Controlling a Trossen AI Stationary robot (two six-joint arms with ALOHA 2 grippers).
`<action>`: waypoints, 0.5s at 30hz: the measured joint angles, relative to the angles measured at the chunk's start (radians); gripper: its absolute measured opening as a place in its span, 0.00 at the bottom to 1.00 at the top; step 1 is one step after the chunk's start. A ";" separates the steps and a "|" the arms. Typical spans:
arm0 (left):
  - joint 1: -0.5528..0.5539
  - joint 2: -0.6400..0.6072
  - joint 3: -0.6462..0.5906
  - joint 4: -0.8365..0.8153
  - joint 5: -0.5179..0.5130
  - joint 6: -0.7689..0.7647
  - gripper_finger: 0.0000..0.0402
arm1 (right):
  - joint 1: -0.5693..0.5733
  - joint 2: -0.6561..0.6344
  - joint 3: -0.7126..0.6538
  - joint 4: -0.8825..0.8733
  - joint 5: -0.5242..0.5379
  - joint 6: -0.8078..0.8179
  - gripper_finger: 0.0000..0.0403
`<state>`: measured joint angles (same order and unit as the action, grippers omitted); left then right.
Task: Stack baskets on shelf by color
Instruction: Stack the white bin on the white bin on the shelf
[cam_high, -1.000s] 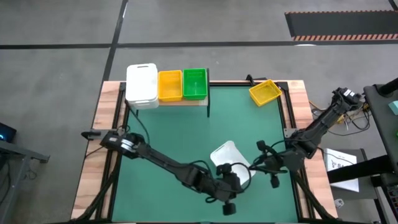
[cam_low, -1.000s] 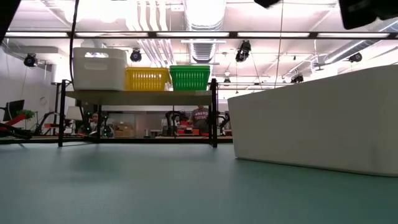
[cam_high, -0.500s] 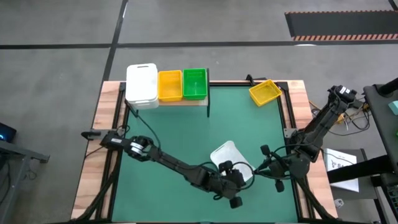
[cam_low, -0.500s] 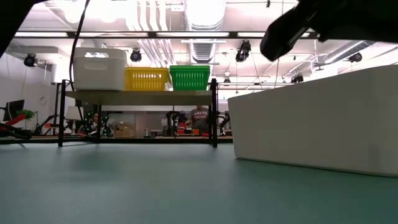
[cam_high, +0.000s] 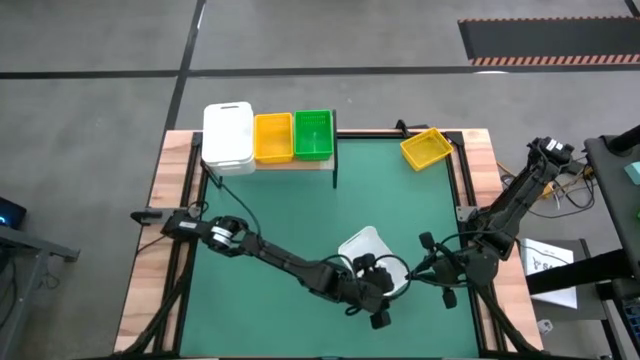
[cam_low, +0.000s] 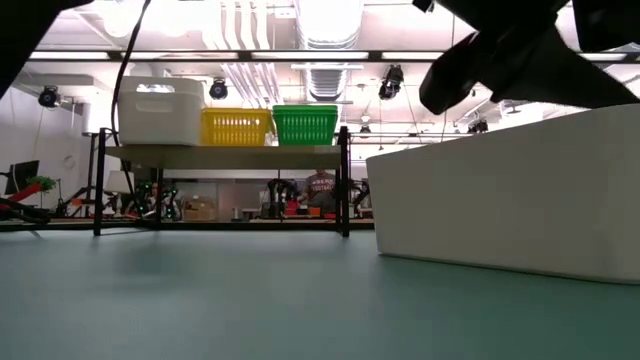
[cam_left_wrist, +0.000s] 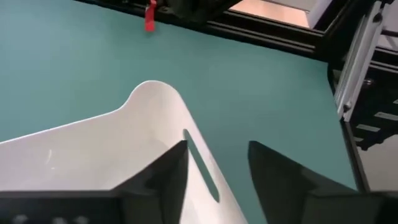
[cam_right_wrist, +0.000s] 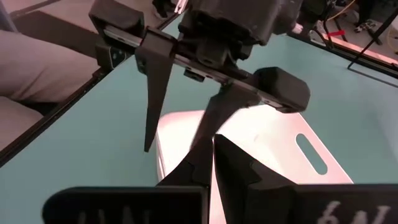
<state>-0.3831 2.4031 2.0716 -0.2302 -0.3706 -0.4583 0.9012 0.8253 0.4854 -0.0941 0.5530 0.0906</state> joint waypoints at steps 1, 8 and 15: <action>0.001 0.000 0.000 0.001 0.000 0.001 0.40 | 0.000 0.000 0.000 0.000 0.000 0.000 0.02; 0.006 0.000 -0.054 0.118 -0.002 0.016 0.48 | 0.000 0.000 0.000 -0.001 0.000 0.003 0.02; 0.018 0.000 -0.149 0.258 -0.005 -0.008 0.48 | 0.000 0.000 0.000 -0.001 0.000 0.003 0.02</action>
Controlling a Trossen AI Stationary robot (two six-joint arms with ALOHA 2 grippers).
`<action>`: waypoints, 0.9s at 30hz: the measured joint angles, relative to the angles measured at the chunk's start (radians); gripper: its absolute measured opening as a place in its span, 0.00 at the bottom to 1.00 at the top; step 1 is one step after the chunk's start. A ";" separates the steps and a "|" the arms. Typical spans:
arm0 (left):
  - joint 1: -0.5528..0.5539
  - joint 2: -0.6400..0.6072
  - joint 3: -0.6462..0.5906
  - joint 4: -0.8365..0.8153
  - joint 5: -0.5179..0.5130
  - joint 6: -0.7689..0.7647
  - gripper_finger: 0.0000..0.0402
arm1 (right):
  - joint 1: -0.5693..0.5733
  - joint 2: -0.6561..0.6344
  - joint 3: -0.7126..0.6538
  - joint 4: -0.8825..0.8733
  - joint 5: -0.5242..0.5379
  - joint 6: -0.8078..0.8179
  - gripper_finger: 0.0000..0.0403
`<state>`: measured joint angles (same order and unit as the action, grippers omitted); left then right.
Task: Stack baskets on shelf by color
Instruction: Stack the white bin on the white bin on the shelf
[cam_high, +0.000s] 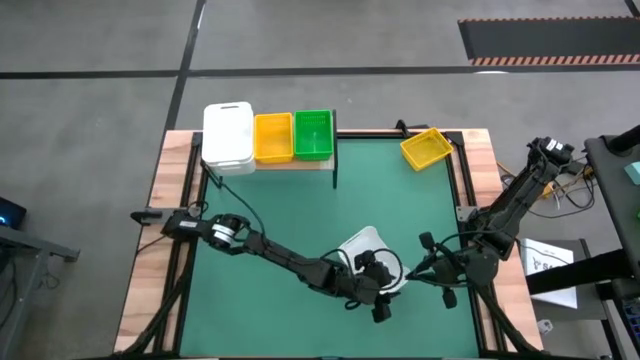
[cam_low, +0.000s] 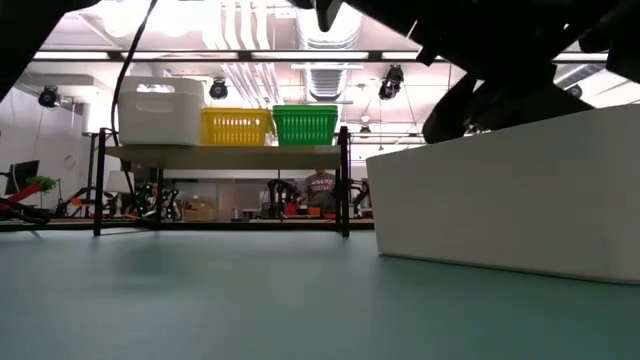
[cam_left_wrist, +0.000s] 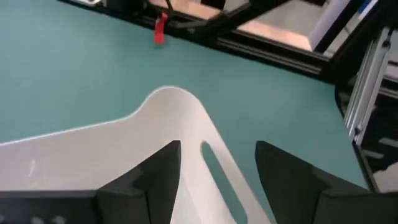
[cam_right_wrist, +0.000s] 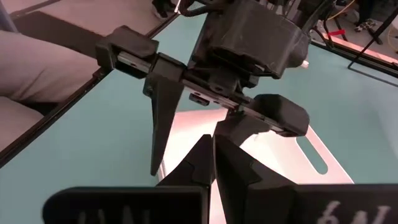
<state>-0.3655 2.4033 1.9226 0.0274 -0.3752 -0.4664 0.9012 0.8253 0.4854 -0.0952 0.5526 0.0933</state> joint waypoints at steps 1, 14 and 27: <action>0.000 -0.001 -0.010 0.015 0.000 0.000 0.48 | 0.000 0.000 0.000 0.000 0.000 0.000 0.02; -0.002 -0.015 -0.019 -0.059 0.008 -0.051 0.21 | 0.000 0.000 0.001 -0.001 0.000 -0.003 0.02; -0.012 -0.236 -0.020 -0.643 0.037 -0.109 0.01 | 0.000 0.000 0.001 -0.004 -0.001 0.004 0.02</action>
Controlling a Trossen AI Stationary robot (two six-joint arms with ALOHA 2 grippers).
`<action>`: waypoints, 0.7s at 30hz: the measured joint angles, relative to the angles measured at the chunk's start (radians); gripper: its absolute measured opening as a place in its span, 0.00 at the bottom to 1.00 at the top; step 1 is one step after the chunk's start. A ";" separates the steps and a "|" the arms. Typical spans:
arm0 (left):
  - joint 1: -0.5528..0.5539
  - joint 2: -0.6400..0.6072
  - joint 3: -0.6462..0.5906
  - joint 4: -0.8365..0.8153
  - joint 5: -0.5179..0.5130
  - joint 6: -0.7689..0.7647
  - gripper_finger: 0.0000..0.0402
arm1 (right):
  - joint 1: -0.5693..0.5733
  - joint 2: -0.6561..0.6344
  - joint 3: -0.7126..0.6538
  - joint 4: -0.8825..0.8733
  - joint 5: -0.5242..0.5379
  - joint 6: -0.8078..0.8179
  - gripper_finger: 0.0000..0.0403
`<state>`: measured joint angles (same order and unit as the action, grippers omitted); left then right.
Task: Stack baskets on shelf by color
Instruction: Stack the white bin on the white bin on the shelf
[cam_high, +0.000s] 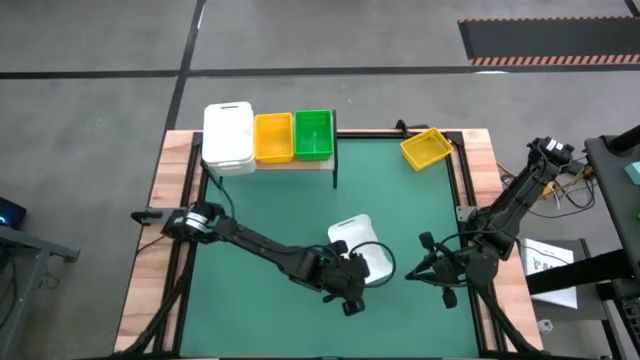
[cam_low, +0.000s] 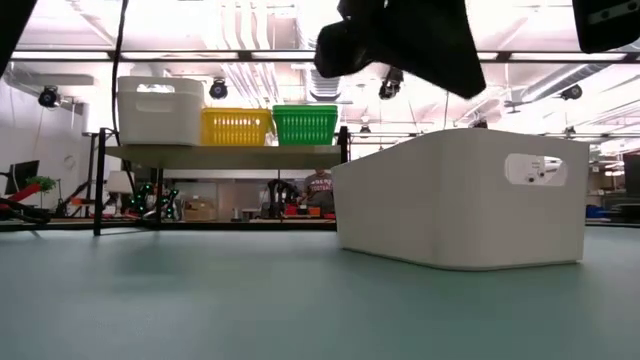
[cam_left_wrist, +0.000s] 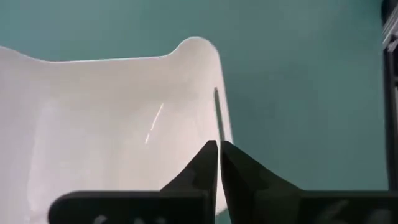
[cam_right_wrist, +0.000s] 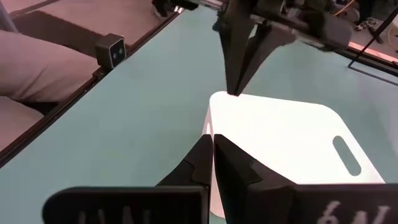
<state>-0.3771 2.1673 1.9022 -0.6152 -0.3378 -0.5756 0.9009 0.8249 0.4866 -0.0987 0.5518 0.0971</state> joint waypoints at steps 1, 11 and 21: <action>0.000 -0.003 0.000 -0.003 0.002 0.001 0.00 | 0.000 0.000 0.000 -0.001 0.000 0.000 0.02; -0.009 -0.009 0.006 0.129 0.131 -0.016 0.04 | 0.000 0.000 0.000 0.000 0.000 0.008 0.02; -0.009 -0.007 0.002 0.137 0.053 0.023 0.35 | 0.000 0.000 0.000 0.000 0.000 0.007 0.02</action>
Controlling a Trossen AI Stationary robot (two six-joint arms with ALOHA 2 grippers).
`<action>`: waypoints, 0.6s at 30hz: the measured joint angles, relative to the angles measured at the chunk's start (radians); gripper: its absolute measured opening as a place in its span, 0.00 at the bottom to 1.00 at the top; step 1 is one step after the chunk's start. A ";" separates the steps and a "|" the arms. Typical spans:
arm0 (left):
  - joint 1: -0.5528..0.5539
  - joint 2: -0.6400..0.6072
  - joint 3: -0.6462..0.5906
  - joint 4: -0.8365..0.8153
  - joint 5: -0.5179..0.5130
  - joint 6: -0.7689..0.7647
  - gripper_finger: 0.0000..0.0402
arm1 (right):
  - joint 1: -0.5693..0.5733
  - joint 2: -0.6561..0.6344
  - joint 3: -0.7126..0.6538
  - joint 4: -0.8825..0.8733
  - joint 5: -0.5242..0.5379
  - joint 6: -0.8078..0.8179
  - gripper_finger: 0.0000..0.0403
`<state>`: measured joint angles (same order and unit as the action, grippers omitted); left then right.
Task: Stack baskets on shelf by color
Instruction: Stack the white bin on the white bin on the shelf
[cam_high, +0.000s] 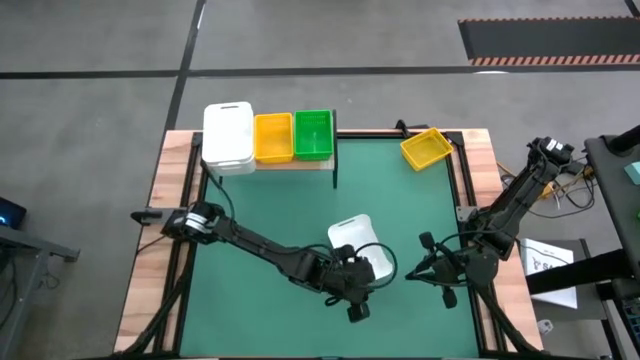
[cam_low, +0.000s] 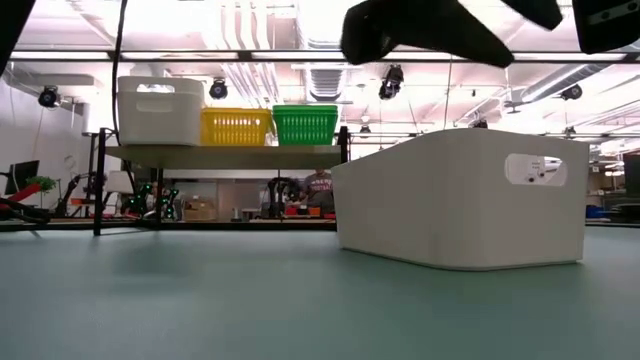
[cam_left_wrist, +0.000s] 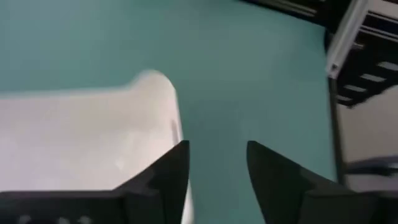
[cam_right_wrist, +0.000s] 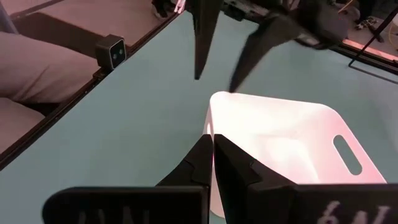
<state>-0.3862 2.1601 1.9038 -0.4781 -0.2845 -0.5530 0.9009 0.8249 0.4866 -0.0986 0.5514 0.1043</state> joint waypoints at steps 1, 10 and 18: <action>0.000 0.006 0.000 0.012 -0.019 0.034 0.38 | 0.000 0.000 0.000 0.000 0.000 0.000 0.02; 0.008 0.070 0.001 0.112 -0.029 0.089 0.43 | 0.000 0.000 0.000 0.000 0.000 -0.002 0.02; 0.011 0.116 -0.003 0.115 -0.065 0.089 0.43 | 0.000 0.000 0.000 0.000 0.001 -0.001 0.02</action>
<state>-0.3750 2.2766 1.9011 -0.3627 -0.3490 -0.4638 0.9009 0.8249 0.4866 -0.0982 0.5522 0.1032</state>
